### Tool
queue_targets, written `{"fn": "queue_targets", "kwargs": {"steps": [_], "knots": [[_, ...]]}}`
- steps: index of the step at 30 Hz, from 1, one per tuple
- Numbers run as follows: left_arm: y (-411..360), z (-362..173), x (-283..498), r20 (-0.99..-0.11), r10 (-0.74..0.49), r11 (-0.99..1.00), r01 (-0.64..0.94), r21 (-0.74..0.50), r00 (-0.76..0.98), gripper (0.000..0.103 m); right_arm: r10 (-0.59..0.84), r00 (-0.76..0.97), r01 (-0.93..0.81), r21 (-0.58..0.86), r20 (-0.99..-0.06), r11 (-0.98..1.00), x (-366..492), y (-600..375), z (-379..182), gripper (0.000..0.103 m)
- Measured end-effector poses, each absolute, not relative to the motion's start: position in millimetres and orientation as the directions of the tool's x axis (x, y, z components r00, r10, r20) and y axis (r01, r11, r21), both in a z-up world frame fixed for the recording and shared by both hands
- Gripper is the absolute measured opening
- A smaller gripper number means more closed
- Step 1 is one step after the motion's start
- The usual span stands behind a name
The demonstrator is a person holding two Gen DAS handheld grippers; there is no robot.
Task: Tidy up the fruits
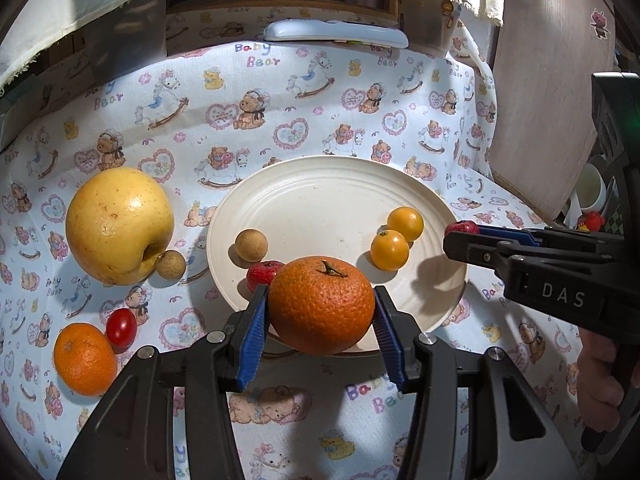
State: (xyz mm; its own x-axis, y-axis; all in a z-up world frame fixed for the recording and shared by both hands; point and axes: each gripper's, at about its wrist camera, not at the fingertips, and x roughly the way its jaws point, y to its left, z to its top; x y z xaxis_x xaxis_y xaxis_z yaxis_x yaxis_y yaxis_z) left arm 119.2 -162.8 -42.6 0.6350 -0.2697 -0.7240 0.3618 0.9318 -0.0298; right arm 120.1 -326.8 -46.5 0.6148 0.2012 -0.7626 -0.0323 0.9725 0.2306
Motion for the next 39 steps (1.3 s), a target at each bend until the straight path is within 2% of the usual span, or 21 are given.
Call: {"fn": "queue_targets", "kwargs": {"steps": [18,20,22,25,33,39], "knots": [[-167.4,-47.1,122.3,-0.724,-0.242,0.929,0.37,0.019,0.646,0.051,0.197,0.623,-0.024,0.233,-0.757,0.972,118.8,-328.6,-42.0,0.028],[-166.1,-46.0,121.4,-0.72,-0.242,0.931,0.366,0.018,0.651,0.054,0.2,0.624,-0.026,0.236,-0.756,0.972,118.5,-328.7,-42.0,0.028],[-165.0,-43.8,119.5,-0.711,-0.236,0.932,0.361,0.027,0.662,0.066,0.201,0.625,-0.028,0.235,-0.754,0.971,118.3,-328.7,-41.8,0.028],[-161.2,-37.9,116.3,-0.697,-0.241,0.937,0.35,0.015,0.675,0.071,0.204,0.631,-0.032,0.237,-0.749,0.971,116.2,-328.7,-39.6,0.028],[-140.7,2.1,97.7,-0.574,-0.236,0.957,0.29,0.003,0.784,0.072,0.199,0.698,-0.057,0.224,-0.688,0.973,103.1,-327.1,-22.0,0.028],[-121.4,37.1,68.6,-0.46,-0.197,0.969,0.242,0.04,0.866,0.081,0.214,0.743,-0.103,0.209,-0.634,0.973,92.4,-317.8,-11.8,0.028]]}}
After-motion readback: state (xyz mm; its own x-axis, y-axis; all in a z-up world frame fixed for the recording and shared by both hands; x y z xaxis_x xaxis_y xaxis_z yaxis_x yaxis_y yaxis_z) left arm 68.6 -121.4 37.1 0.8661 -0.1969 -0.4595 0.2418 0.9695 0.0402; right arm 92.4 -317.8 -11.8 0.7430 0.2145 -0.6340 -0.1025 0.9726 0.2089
